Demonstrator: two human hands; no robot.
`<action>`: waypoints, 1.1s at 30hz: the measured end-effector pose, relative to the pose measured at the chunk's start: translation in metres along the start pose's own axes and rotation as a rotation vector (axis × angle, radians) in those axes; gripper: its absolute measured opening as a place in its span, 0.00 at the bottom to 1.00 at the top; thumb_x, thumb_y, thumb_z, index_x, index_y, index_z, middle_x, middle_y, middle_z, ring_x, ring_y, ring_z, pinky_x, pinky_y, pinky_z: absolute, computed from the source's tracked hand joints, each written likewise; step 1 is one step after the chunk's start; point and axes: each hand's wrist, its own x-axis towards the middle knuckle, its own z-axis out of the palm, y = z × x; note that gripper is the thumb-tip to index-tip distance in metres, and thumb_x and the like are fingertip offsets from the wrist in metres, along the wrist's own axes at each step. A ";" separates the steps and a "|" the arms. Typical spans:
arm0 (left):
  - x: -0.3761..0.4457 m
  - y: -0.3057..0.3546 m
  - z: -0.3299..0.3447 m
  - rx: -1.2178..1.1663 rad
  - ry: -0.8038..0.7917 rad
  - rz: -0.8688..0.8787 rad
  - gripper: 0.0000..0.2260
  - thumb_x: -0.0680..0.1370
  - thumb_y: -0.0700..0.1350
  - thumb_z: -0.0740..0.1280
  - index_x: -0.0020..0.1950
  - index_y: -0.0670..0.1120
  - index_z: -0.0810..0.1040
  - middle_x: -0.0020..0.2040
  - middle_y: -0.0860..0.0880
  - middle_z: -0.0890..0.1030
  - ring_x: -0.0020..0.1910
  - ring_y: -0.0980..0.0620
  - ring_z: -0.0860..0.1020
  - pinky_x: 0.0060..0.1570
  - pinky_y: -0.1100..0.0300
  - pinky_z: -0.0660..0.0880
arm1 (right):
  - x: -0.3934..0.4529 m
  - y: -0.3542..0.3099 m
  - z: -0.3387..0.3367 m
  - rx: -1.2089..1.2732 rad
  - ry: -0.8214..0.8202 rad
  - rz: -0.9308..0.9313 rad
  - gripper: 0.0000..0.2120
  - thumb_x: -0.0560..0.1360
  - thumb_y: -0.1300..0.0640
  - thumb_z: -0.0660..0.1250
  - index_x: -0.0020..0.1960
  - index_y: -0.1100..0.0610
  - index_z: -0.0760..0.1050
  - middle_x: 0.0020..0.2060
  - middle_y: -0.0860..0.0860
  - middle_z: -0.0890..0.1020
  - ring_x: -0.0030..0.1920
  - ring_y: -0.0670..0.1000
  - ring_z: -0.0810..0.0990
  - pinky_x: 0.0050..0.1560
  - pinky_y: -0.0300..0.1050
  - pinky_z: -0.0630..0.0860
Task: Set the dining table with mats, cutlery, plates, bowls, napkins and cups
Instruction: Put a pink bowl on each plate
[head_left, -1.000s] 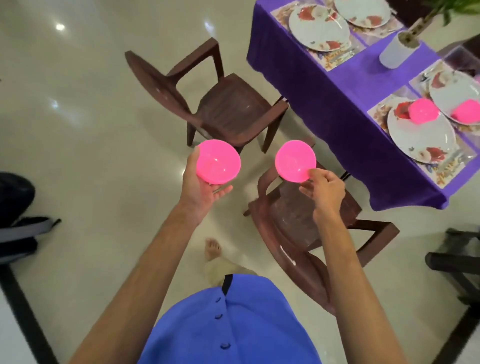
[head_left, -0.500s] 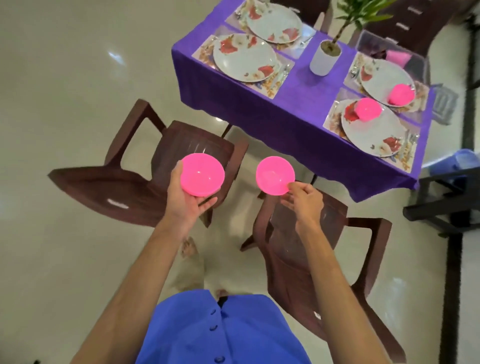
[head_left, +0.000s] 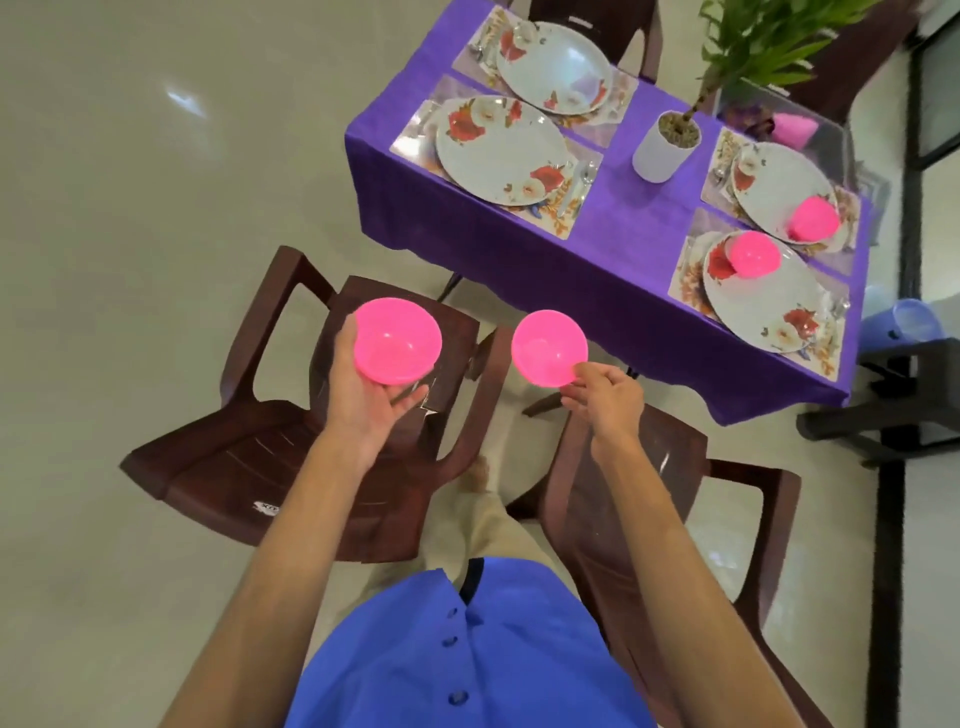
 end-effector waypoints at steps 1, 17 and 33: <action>0.004 0.000 -0.004 -0.020 0.026 -0.005 0.33 0.77 0.70 0.65 0.76 0.52 0.69 0.67 0.40 0.81 0.59 0.38 0.84 0.58 0.43 0.81 | 0.006 -0.002 0.010 -0.006 -0.018 0.006 0.08 0.76 0.59 0.73 0.53 0.62 0.81 0.46 0.60 0.87 0.43 0.55 0.87 0.42 0.45 0.84; 0.145 0.051 0.081 -0.165 0.385 0.046 0.31 0.76 0.71 0.66 0.73 0.55 0.73 0.67 0.41 0.80 0.64 0.36 0.81 0.53 0.42 0.82 | 0.252 -0.125 0.180 -0.066 -0.264 0.075 0.08 0.74 0.59 0.74 0.52 0.61 0.81 0.39 0.55 0.87 0.38 0.53 0.87 0.41 0.46 0.85; 0.239 0.049 0.143 -0.278 0.505 0.018 0.25 0.79 0.67 0.65 0.71 0.55 0.74 0.68 0.40 0.79 0.64 0.34 0.80 0.52 0.42 0.82 | 0.495 -0.223 0.333 0.047 -0.264 0.208 0.08 0.76 0.63 0.69 0.53 0.65 0.79 0.48 0.60 0.87 0.45 0.55 0.89 0.42 0.44 0.85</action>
